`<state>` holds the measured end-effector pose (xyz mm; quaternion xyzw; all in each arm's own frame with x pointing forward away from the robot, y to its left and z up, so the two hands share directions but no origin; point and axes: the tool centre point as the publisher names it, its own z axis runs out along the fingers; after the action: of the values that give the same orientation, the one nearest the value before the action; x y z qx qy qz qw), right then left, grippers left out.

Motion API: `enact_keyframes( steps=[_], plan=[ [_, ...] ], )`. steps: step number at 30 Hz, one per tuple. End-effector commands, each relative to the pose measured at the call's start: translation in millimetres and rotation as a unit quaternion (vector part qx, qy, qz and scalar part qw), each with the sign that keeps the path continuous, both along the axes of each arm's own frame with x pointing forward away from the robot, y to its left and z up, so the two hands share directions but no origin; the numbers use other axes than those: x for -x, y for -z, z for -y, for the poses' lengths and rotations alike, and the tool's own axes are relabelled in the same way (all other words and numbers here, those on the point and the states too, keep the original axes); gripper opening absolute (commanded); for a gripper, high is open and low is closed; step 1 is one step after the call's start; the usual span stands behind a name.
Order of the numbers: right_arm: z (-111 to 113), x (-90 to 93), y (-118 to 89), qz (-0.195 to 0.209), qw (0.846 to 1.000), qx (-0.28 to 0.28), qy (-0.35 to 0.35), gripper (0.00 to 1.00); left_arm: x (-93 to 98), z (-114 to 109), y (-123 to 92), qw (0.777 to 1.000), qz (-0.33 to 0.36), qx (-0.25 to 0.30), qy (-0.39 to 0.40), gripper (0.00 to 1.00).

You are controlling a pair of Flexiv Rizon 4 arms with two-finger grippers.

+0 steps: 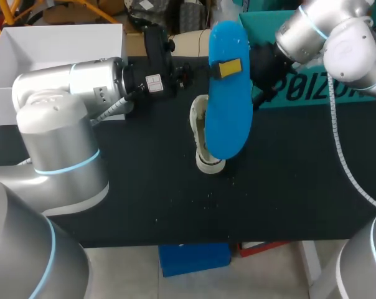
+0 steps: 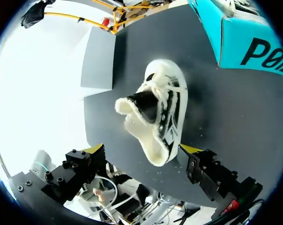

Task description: Take the shoe out of the shoebox, open the shoe tongue, remove and reinsert the insole, then place the shoe into the shoebox

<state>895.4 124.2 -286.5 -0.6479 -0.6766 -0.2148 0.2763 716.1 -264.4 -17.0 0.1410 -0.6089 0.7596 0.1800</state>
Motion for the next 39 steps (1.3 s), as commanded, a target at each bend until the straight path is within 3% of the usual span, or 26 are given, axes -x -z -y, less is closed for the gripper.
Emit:
enact_keyframes(
  steps=[1, 9, 18, 30, 39],
  plan=[
    [8.6, -3.0, 7.8, -0.029, 0.980, -0.196, 0.001, 1.00, 1.0, 1.4, -0.1, 1.000, 0.000, -0.002, -0.002, 0.00],
    [22.5, -2.3, -1.8, 0.005, 0.957, -0.288, 0.035, 1.00, 1.0, 1.4, -0.1, 1.000, 0.000, -0.002, -0.002, 0.00],
    [32.7, -2.8, -6.1, 0.025, 0.951, -0.303, 0.061, 1.00, 1.0, 1.4, -0.1, 1.000, 0.000, -0.002, -0.002, 0.00],
    [39.1, -5.6, -19.9, 0.041, 0.954, -0.288, 0.071, 1.00, 1.0, 1.4, -0.1, 1.000, 0.000, -0.002, -0.002, 0.00],
    [41.2, 1.6, -21.8, 0.017, 0.935, -0.347, 0.064, 1.00, 1.0, 1.4, -0.1, 1.000, 0.000, -0.002, -0.002, 0.00]
  ],
)
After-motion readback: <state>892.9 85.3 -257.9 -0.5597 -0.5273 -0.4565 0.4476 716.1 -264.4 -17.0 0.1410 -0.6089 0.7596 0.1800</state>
